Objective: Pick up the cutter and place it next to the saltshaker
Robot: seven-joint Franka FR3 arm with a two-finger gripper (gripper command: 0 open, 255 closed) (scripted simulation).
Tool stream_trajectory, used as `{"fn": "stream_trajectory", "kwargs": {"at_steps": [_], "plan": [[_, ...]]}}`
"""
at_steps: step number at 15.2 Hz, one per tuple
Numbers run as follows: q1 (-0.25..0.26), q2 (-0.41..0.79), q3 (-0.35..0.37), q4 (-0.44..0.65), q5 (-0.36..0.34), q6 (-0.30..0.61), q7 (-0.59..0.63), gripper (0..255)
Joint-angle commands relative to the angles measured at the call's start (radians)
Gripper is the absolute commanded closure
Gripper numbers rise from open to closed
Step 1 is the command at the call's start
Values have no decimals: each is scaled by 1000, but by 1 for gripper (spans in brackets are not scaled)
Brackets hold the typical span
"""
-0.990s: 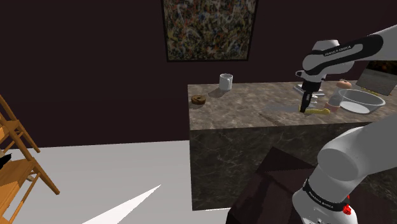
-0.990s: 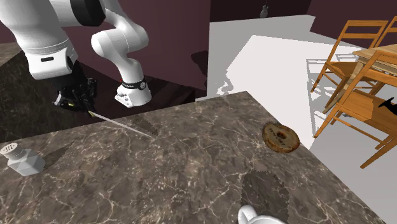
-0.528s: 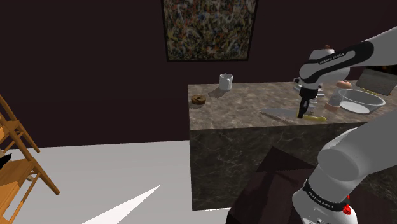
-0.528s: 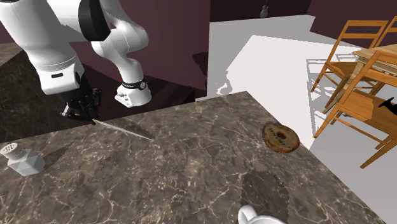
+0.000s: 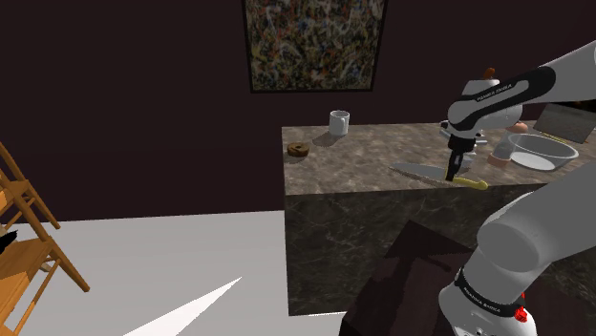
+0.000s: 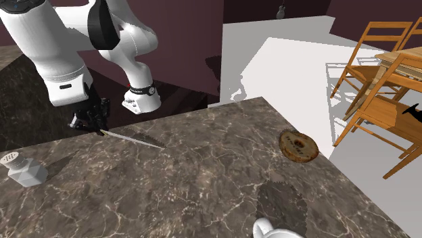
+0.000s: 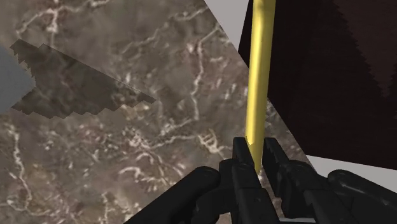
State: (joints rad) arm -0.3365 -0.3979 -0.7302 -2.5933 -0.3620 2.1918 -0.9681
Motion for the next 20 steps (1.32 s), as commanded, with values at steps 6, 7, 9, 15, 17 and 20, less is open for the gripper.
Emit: {"fn": "stream_trajectory", "kwargs": {"at_steps": [6,7,9,15,17,20], "plan": [[0,0,0,0,0,0,0,0],[0,0,0,0,0,0,0,0],[-4,-23,14,19,0,-41,4,0],[-9,-75,52,79,6,-152,11,0],[-9,-75,52,79,6,-152,11,0],[-9,-75,52,79,6,-152,11,0]]}}
